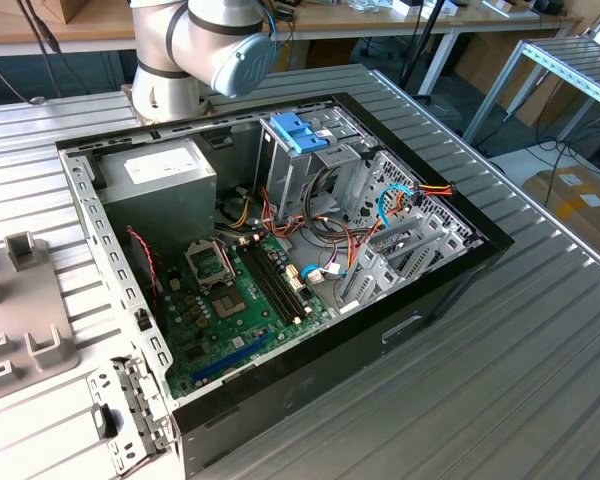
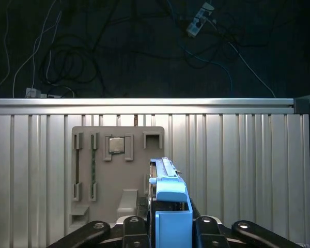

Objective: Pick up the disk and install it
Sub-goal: 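Pick up the disk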

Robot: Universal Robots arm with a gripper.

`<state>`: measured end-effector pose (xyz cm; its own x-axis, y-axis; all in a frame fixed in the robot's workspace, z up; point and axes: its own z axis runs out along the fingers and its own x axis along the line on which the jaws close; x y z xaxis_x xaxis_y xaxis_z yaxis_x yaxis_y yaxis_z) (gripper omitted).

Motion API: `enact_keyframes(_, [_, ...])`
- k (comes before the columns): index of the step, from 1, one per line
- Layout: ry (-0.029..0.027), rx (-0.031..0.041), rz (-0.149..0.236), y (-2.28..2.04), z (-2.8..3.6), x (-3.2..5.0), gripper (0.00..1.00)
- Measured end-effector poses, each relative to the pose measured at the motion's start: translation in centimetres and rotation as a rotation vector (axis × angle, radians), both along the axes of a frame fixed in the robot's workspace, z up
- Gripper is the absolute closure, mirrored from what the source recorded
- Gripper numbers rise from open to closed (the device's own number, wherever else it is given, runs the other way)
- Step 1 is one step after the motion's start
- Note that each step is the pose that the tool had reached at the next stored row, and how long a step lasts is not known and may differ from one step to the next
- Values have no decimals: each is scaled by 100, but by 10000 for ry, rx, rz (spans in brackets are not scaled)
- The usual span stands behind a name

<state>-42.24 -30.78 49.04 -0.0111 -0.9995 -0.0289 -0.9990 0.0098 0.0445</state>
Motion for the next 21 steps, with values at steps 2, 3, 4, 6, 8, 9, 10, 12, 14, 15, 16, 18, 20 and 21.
enact_keyframes(2, [0, 0, 0, 0, 0, 27, 63])
enact_keyframes(3, [0, 0, 0, 0, 0, 43, 63])
enact_keyframes(4, [-1, 0, 0, 0, 0, 56, 63])
enact_keyframes(6, [0, 0, -1, 0, 0, 88, 63])
enact_keyframes(8, [0, 0, 0, 0, 0, 130, 63])
enact_keyframes(9, [1, 0, -1, 0, 0, 154, 63])
enact_keyframes(10, [1, 0, 0, 0, 0, 175, 63])
enact_keyframes(12, [0, 0, 0, 0, 0, 199, 63])
enact_keyframes(14, [0, 0, 0, 0, 0, 224, 63])
enact_keyframes(15, [-1, 0, -1, 0, 0, 241, 63])
enact_keyframes(16, [0, 0, -1, 0, 0, 252, 63])
enact_keyframes(18, [0, 0, 0, 0, 0, 276, 63])
enact_keyframes(20, [-1, 0, 0, 0, 0, 299, 63])
enact_keyframes(21, [0, 0, 0, 0, 0, 309, 63])
